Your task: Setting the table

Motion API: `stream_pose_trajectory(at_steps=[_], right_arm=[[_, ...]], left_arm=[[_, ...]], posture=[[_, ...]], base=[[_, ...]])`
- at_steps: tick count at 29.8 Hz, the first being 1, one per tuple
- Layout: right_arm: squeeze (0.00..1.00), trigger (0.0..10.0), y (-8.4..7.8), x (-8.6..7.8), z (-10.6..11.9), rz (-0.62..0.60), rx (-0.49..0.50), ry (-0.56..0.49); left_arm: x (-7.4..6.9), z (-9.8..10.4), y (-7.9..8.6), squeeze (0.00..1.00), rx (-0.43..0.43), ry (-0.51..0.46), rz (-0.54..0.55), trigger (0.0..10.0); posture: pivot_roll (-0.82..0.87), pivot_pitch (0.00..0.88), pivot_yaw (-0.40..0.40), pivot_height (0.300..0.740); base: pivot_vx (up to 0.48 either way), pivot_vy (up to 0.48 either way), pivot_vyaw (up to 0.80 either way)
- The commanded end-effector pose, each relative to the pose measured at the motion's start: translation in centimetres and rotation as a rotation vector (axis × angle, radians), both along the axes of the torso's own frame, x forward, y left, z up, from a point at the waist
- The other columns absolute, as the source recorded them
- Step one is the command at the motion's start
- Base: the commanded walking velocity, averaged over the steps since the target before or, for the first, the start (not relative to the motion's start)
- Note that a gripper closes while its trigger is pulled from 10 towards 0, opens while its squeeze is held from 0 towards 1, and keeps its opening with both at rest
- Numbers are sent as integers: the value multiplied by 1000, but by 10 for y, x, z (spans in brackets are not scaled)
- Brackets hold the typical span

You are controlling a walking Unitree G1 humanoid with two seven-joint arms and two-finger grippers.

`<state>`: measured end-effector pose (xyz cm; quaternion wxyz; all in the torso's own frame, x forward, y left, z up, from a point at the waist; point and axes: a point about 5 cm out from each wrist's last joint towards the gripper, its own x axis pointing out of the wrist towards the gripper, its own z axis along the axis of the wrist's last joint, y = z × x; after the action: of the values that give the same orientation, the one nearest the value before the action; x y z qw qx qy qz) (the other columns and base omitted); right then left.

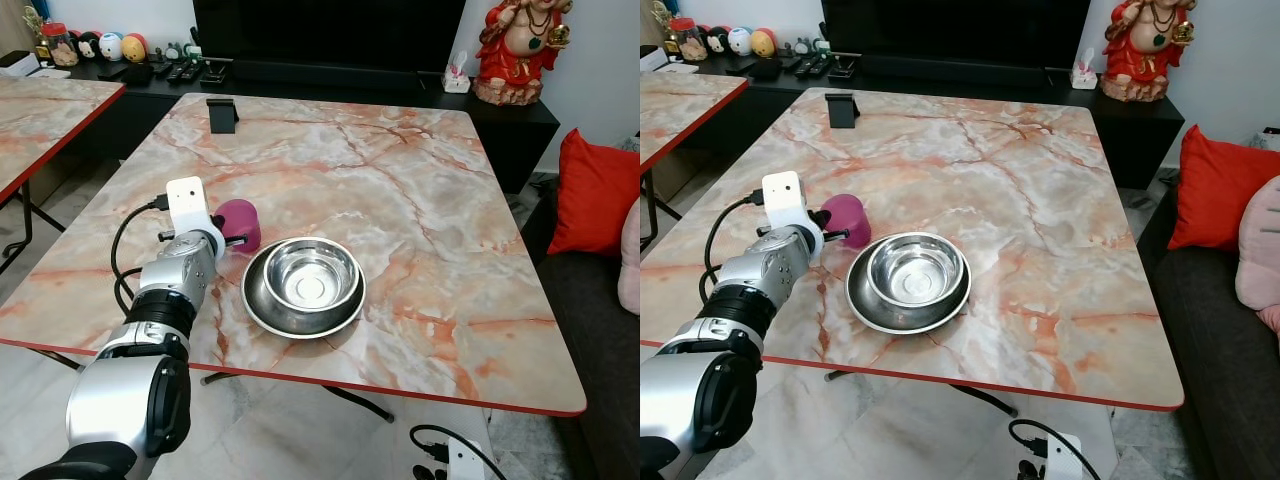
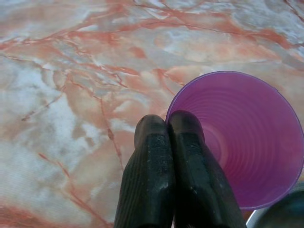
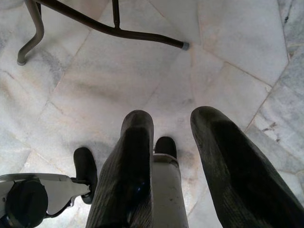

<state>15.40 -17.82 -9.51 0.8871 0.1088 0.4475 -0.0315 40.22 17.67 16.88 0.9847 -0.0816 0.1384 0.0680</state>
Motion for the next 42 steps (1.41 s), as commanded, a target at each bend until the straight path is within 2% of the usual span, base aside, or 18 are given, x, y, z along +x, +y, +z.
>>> stream_pose_trajectory(at_steps=[1, 17, 33, 34, 35, 38, 42], right_arm=[[0, 10000, 0, -5, -2, -5, 1, 16], [0, 10000, 0, -4, -2, 1, 1, 19], [0, 10000, 0, -4, -2, 3, 2, 21], [0, 10000, 0, -4, -2, 3, 2, 21], [0, 10000, 0, -4, -2, 3, 2, 20], [0, 10000, 0, -4, -2, 1, 2, 19], [0, 10000, 0, -4, -2, 1, 2, 19]], left_arm=[[2, 7, 0, 0, 22, -8, 13, 10000], [1, 14, 2, 0, -13, -16, 35, 10000], [-1, 10, -1, 0, -18, 4, 25, 10000], [-1, 10, -1, 98, -18, 5, 23, 10000], [0, 10, -1, 435, -17, 5, 22, 10000], [0, 11, -2, 392, -15, 4, 21, 10000], [0, 11, -3, 400, -14, 7, 20, 10000]], posture=[[61, 0, -34, 740], [66, 0, -34, 740], [67, 0, -35, 740], [66, 0, -35, 740], [66, 0, -34, 740], [66, 0, -36, 740], [66, 0, -36, 740]], base=[[0, 0, 0], [0, 0, 0], [0, 0, 0], [0, 0, 0], [0, 0, 0], [0, 0, 0], [0, 0, 0]])
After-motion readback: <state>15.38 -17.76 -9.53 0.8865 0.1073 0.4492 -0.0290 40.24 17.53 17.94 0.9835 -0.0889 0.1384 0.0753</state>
